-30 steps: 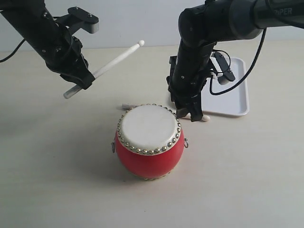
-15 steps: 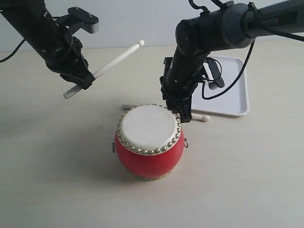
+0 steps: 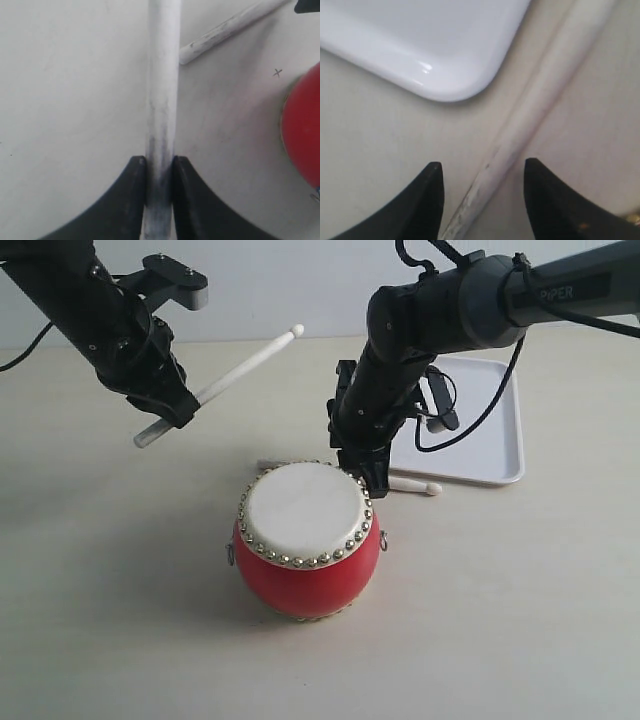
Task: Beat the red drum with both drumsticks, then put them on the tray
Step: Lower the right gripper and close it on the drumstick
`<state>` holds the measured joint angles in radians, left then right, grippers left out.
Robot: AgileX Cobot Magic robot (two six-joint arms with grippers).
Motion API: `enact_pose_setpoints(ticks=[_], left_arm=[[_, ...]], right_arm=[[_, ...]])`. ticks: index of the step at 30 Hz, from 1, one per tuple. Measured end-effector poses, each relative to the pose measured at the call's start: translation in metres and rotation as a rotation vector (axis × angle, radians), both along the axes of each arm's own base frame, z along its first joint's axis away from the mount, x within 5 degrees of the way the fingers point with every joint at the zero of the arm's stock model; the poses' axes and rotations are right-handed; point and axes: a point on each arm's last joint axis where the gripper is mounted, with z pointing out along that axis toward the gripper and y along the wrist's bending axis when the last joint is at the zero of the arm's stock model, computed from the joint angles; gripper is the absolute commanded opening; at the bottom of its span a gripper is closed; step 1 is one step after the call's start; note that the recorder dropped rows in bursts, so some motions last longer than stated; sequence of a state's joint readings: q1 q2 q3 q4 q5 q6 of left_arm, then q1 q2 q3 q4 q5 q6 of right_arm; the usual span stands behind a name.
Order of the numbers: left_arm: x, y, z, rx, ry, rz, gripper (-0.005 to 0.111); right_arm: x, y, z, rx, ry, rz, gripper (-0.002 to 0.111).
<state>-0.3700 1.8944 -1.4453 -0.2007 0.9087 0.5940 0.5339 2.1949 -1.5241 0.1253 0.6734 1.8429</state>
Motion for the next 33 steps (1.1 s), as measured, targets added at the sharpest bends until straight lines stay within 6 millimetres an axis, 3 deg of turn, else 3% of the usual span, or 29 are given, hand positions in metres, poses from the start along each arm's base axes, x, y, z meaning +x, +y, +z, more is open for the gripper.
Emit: enact_pose_setpoints(ticks=[26,29,33], left_arm=[[0.0,0.0,0.0,-0.002,0.001,0.001,0.0],[0.0,0.0,0.0,-0.002,0.001,0.001,0.0],[0.0,0.0,0.0,-0.002,0.001,0.001,0.0]], right_arm=[[0.003,0.002,-0.015,0.009,0.017,-0.036,0.048],[0.004,0.003,-0.015,0.013,0.012,-0.043,0.045],[0.004,0.003,-0.015,0.015,0.01,-0.045,0.03]])
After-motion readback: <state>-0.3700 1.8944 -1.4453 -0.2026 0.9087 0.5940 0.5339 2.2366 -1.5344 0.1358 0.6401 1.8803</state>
